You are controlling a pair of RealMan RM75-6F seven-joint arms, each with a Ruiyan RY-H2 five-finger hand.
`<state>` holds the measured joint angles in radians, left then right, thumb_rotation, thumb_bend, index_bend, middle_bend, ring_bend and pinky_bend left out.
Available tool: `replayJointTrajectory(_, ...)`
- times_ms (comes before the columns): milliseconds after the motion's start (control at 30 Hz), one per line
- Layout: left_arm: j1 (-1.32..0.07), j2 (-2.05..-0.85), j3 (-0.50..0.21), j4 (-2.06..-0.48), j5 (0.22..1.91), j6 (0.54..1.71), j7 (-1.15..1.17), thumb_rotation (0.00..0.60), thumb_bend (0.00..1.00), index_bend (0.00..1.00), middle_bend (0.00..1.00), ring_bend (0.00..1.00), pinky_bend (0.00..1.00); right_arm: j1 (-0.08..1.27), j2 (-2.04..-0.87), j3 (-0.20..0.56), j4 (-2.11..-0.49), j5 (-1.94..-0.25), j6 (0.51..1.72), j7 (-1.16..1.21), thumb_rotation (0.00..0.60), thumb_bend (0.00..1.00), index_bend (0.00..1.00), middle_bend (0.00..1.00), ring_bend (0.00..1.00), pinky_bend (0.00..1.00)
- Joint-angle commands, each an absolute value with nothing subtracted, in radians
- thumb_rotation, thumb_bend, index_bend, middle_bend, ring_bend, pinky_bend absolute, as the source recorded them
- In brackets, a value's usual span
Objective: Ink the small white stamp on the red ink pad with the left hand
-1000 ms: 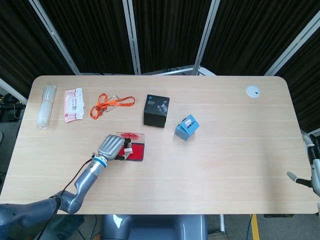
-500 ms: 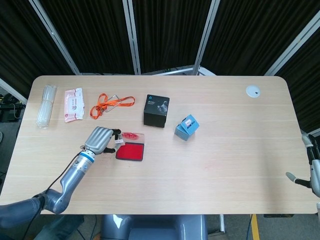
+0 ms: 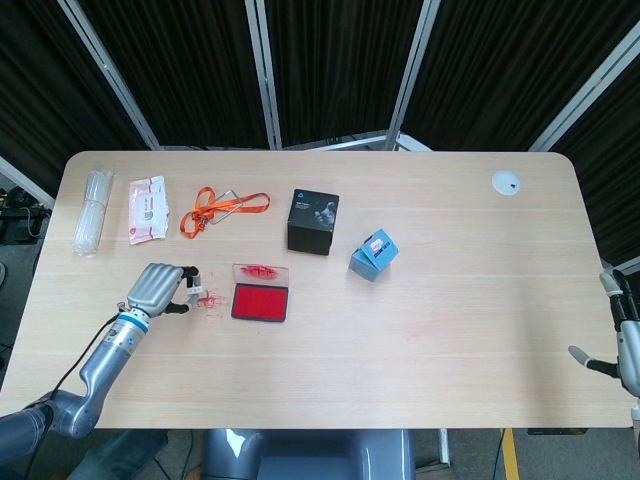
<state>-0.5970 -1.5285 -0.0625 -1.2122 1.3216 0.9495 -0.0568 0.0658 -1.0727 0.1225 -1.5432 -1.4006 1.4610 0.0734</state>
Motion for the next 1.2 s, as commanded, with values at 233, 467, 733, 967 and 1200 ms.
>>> replayJointTrajectory(233, -0.578, -1.568, -0.033, -1.157, 1.357, 0.947, -0.100, 0.600, 0.36, 0.55, 0.51, 0.84, 0.91, 0.064, -1.071, 0.123, -1.544, -1.402, 1.464, 0.077, 0.600, 0.00, 0.00, 0.00, 0.00, 0.00)
replayJointTrajectory(467, -0.574, -1.594, -0.025, -1.123, 1.372, 0.943, -0.115, 0.600, 0.36, 0.53, 0.48, 0.84, 0.91, 0.066, -1.070, 0.124, -1.544, -1.399, 1.459, 0.080, 0.600, 0.00, 0.00, 0.00, 0.00, 0.00)
replayJointTrajectory(733, -0.574, -1.607, -0.023, -1.115, 1.380, 0.937, -0.117, 0.600, 0.29, 0.40, 0.34, 0.83, 0.90, 0.066, -1.069, 0.125, -1.546, -1.397, 1.460, 0.077, 0.600, 0.00, 0.00, 0.00, 0.00, 0.00)
replayJointTrajectory(967, -0.569, -1.610, -0.021, -1.107, 1.388, 0.945, -0.118, 0.600, 0.17, 0.33, 0.25, 0.82, 0.89, 0.066, -1.068, 0.124, -1.547, -1.399, 1.460, 0.075, 0.600, 0.00, 0.00, 0.00, 0.00, 0.00)
replayJointTrajectory(1200, -0.555, -1.585, -0.028, -1.128, 1.407, 0.990, -0.138, 0.600, 0.13, 0.28, 0.20, 0.81, 0.87, 0.066, -1.067, 0.123, -1.550, -1.401, 1.461, 0.075, 0.600, 0.00, 0.00, 0.00, 0.00, 0.00)
